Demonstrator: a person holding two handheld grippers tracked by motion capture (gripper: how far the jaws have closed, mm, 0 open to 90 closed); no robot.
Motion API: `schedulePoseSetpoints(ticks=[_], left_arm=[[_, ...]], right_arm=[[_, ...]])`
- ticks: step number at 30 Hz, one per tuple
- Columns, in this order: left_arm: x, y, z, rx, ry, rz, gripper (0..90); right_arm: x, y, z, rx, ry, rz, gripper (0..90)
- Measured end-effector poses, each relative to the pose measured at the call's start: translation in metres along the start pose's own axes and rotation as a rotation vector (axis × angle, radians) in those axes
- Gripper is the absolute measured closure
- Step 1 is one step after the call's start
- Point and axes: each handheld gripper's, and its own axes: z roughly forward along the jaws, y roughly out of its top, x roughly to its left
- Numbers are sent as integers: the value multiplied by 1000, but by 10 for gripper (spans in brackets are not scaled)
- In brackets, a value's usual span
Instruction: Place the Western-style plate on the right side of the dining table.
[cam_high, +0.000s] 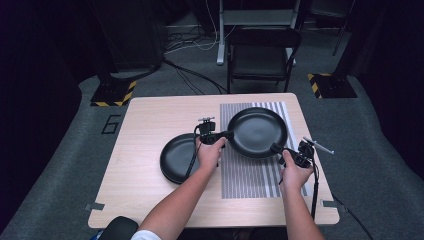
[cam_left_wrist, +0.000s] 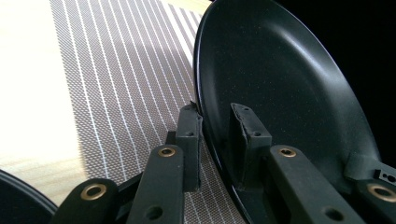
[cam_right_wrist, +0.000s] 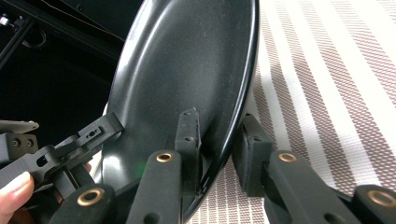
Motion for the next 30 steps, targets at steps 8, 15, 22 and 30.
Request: schedulePoseSetpoints(ticks=[8, 15, 22, 30], left_arm=[[1, -6, 7, 14, 15, -10, 746], [2, -12, 13, 35, 20, -11, 744], [6, -13, 16, 49, 40, -1, 744], [11, -13, 19, 61, 60, -15, 743]], right_arm=[[-9, -2, 1, 19, -7, 9, 729], [-17, -5, 1, 35, -19, 21, 726], [-22, -8, 6, 44, -17, 17, 721], [-26, -10, 14, 58, -19, 21, 719]])
